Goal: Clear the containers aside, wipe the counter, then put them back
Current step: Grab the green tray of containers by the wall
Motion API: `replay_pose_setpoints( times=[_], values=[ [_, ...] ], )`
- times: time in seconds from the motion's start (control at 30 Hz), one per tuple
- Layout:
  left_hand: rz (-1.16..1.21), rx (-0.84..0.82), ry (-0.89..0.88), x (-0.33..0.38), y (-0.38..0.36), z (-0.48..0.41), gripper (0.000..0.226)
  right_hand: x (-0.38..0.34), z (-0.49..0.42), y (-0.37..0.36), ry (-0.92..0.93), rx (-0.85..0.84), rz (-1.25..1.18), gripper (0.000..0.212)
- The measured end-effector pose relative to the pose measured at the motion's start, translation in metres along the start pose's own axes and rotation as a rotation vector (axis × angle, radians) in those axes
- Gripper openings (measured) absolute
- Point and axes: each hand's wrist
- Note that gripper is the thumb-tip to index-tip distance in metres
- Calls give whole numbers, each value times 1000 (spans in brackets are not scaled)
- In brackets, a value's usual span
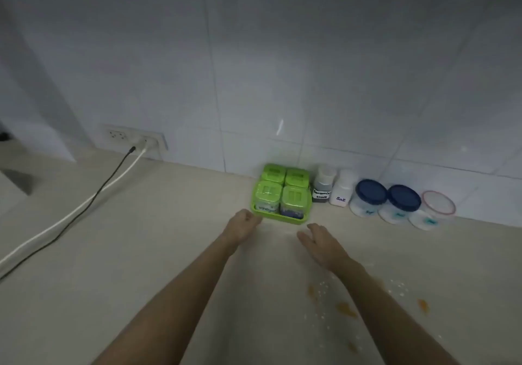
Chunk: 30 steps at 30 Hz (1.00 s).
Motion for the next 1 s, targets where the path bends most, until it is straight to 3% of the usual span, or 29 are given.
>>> replay_pose_setpoints(
  times=[0.1, 0.23, 0.3, 0.4, 0.47, 0.63, 0.8, 0.9, 1.0],
  values=[
    [196, 82, 38, -4, 3, -24, 13, -5, -23, -1, -56, 71, -137, 43],
    [254, 141, 65, -8, 10, -57, 12, -17, -59, -1, -144, 170, -354, 32],
    [290, 141, 96, -8, 11, -75, 22, -18, -77, 0, -197, 247, -468, 33],
    [351, 71, 160, 0, 8, -99, 53, -12, -101, -5, -353, 209, -631, 55],
    [403, 29, 149, 4, 1, -110, 50, -2, -116, -13, -400, 151, -669, 62],
    [411, -56, 152, -3, -1, -117, 53, 5, -117, -9, -392, 155, -724, 33],
    [421, -221, 172, -31, 24, -99, 61, -8, -106, -14, -294, 90, -721, 37],
    [443, -169, 181, -50, 52, -78, 57, -38, -101, -25, -228, 32, -699, 25],
    [467, -92, 208, -72, 83, -47, 48, -66, -98, -49, -163, -44, -664, 30]
  ],
)
Point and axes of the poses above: each hand's wrist, its own z-axis away from the middle knuckle, its own y-axis out of the back of the hand, x = y × z, and after that the axes turned 1 degree about -z, right-handed
